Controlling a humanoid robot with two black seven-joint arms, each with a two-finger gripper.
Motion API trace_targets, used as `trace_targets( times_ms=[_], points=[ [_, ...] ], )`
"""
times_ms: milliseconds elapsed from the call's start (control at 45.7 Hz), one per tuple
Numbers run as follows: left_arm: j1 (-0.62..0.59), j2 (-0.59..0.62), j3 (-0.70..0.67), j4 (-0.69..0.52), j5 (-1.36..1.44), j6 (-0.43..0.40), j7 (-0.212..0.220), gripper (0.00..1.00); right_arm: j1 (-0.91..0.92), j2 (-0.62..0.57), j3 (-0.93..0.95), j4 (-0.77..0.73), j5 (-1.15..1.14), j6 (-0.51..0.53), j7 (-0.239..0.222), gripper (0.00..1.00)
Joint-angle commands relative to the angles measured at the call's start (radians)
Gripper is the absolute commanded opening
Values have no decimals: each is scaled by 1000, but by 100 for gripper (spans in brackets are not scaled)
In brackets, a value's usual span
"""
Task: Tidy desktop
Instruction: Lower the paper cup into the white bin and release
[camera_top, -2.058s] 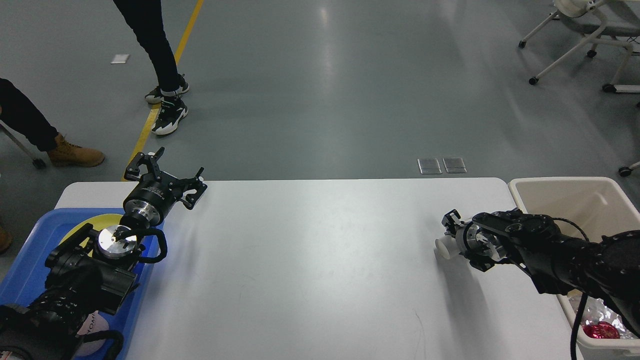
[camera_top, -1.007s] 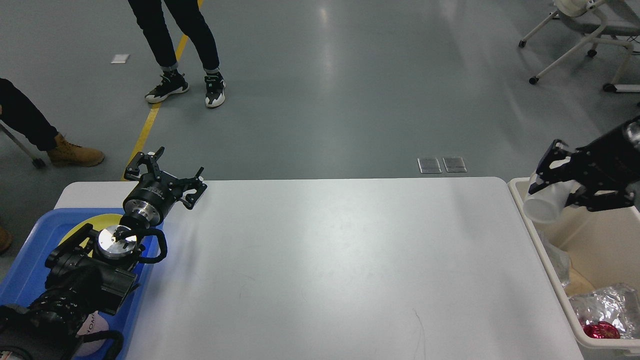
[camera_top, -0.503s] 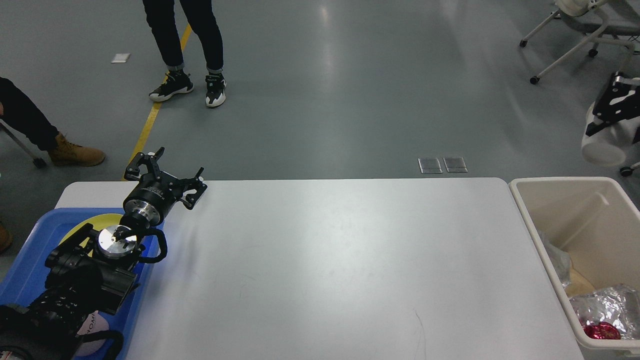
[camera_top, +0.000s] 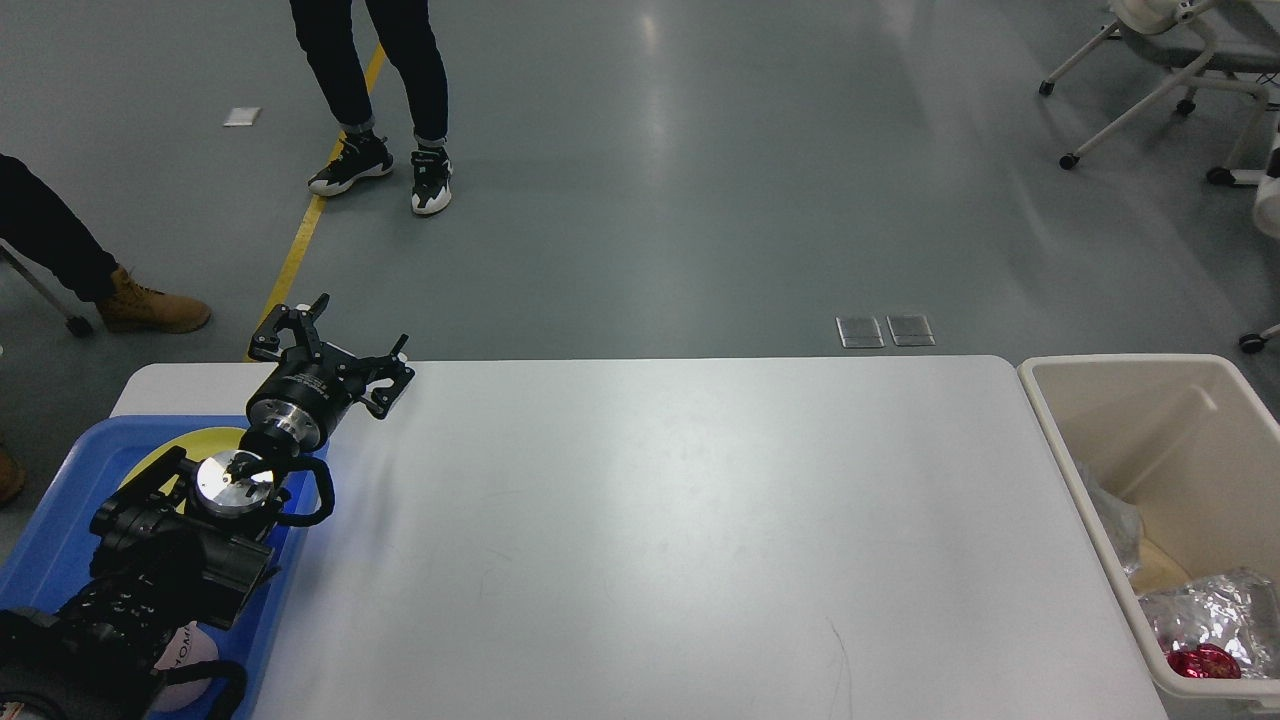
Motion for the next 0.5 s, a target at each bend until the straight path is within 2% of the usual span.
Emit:
trace_targets(
  times_ms=[0, 241, 394, 482],
  points=[
    [0, 0, 0, 0, 0, 0, 0, 96, -109, -8, -71, -92, 1, 0, 1, 0],
    [0, 0, 0, 0, 0, 0, 0, 96, -494, -26, -49, -252, -3, 0, 3, 0],
    [0, 0, 0, 0, 0, 0, 0, 96, -747, 4, 27, -273, -3, -309, 6, 0],
    [0, 0, 0, 0, 0, 0, 0, 96, -936, 59, 92, -296, -3, -486, 6, 0]
  ],
)
